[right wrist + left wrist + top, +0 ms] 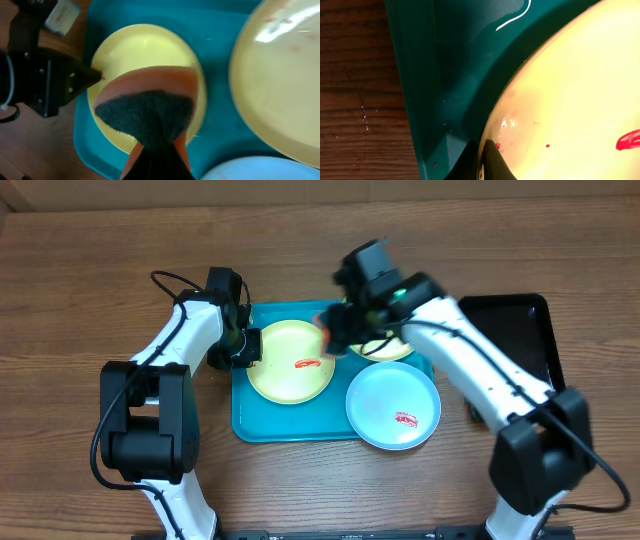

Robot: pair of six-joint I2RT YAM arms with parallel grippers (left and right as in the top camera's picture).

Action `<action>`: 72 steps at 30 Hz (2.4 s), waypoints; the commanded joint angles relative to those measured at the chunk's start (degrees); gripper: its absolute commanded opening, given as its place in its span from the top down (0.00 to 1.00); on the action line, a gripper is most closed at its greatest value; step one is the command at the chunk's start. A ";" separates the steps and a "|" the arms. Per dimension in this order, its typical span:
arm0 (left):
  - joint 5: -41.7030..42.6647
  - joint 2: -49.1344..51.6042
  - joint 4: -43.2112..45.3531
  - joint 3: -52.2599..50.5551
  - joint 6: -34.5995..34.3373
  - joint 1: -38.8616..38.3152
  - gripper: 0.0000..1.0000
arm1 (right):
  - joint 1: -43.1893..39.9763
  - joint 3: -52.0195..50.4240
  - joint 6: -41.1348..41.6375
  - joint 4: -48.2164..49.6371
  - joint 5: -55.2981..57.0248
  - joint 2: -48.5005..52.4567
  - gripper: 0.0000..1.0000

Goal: Clean dirty plates on tray and stack at the side
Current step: 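Carry the sponge with right gripper over the left yellow plate, then scrub the left yellow plate with the sponge while left gripper holds it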

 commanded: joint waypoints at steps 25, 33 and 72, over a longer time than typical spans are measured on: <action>0.20 0.66 0.28 0.50 1.07 -0.39 0.96 | 7.63 2.75 13.79 14.99 -7.93 21.92 0.96; 0.20 0.66 0.28 0.50 1.07 -0.39 0.96 | 7.69 3.26 10.01 7.23 -8.50 20.02 0.96; 0.17 0.66 0.26 0.50 1.09 -0.37 0.96 | 7.23 6.88 10.01 -3.23 13.25 18.84 0.96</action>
